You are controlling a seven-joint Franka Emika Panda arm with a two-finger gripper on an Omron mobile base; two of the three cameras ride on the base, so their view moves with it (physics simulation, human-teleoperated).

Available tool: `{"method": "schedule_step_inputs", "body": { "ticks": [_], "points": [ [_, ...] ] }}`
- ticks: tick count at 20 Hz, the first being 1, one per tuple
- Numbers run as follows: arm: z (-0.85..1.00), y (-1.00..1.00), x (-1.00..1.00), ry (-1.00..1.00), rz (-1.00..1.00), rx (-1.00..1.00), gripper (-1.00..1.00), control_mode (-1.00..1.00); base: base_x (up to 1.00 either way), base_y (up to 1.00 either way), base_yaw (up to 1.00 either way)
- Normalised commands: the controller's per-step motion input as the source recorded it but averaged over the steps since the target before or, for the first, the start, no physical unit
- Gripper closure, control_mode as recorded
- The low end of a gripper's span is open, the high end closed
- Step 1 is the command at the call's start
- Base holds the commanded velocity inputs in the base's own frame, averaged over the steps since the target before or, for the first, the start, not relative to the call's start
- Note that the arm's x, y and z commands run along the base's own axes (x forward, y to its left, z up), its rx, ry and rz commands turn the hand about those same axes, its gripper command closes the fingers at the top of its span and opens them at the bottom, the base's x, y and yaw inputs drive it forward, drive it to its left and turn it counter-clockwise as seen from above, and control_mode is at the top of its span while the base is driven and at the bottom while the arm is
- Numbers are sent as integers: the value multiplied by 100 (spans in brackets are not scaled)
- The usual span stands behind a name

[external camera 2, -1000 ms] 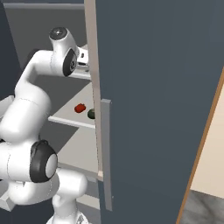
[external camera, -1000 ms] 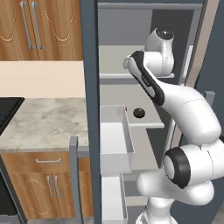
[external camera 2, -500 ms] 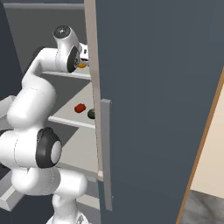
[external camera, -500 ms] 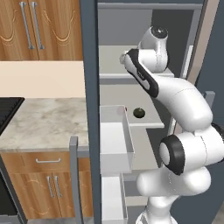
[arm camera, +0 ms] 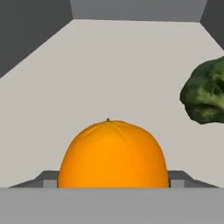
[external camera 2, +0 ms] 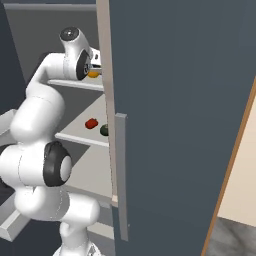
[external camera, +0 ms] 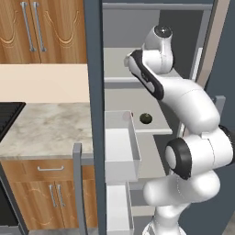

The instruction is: Take the broccoli and orange from the highest rack and move them to the second highest rack where the bell pepper and squash are located, to maximize freezer space. Close the freezer door after rearranging.

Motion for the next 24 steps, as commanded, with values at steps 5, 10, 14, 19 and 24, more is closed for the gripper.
{"method": "schedule_step_inputs", "body": {
  "ticks": [5,10,14,19,24],
  "points": [
    [-33,11,-10,-9,0,-1,100,-100,0,0,0],
    [-1,4,-85,-38,0,0,100,-100,0,0,0],
    [0,1,-100,-25,0,7,100,-100,0,0,0],
    [23,2,-100,-1,-1,10,100,-100,0,0,0],
    [1,0,-99,0,0,0,100,-100,0,0,0]
  ]
}}
